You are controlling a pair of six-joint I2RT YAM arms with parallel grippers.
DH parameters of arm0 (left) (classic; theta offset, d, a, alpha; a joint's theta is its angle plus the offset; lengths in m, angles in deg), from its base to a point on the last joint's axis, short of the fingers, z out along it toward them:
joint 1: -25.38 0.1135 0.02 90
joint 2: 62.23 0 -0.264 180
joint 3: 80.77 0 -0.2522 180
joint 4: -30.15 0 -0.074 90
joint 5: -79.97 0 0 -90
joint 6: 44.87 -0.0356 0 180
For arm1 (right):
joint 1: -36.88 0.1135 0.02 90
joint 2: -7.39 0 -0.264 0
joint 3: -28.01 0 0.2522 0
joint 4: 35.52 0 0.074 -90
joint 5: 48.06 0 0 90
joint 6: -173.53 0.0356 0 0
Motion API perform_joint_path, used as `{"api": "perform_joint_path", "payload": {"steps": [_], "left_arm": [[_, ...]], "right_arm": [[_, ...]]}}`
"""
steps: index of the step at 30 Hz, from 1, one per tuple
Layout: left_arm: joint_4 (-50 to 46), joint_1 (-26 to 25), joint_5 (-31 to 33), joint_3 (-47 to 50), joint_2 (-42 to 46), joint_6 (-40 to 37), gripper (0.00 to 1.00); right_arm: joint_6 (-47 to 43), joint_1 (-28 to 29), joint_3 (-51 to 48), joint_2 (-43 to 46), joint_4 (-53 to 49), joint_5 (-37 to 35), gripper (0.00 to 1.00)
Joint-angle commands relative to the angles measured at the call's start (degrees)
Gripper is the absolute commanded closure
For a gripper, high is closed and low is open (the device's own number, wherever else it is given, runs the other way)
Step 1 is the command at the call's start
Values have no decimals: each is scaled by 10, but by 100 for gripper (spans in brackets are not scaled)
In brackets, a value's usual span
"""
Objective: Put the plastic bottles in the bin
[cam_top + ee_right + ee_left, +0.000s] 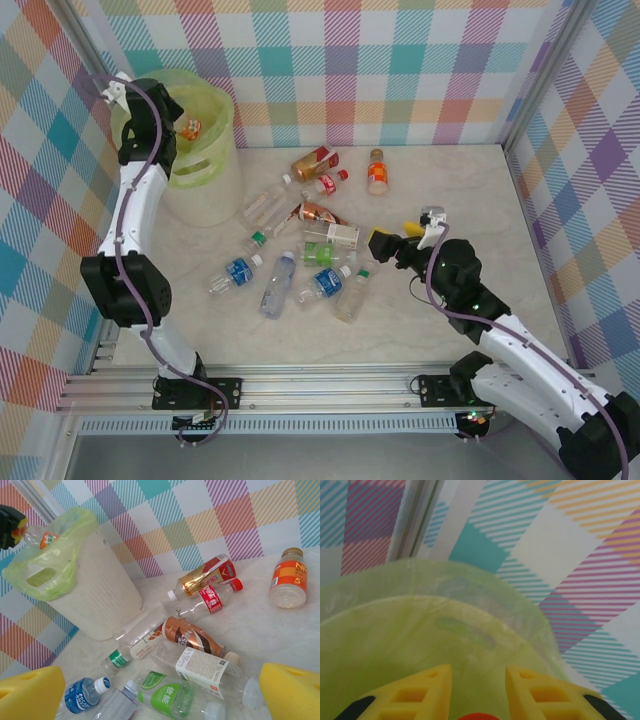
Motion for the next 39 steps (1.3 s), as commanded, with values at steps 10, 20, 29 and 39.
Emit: {"api": "perform_joint_path", "payload": {"steps": [10,20,29,39], "left_arm": [[-109,14,-212,-63,-82,93,59],[-143,14,-241,-73,-31,50,21],[-152,-9,-266,18,107,-3,0],[-140,-94,-190,214,273,-20,0]], "right_arm": [[11,3,-8,-2,-4,-12,0],[25,3,-4,-30,-8,-25,0],[50,3,12,-78,-17,-41,0],[57,3,70,-156,-131,-41,0]]}}
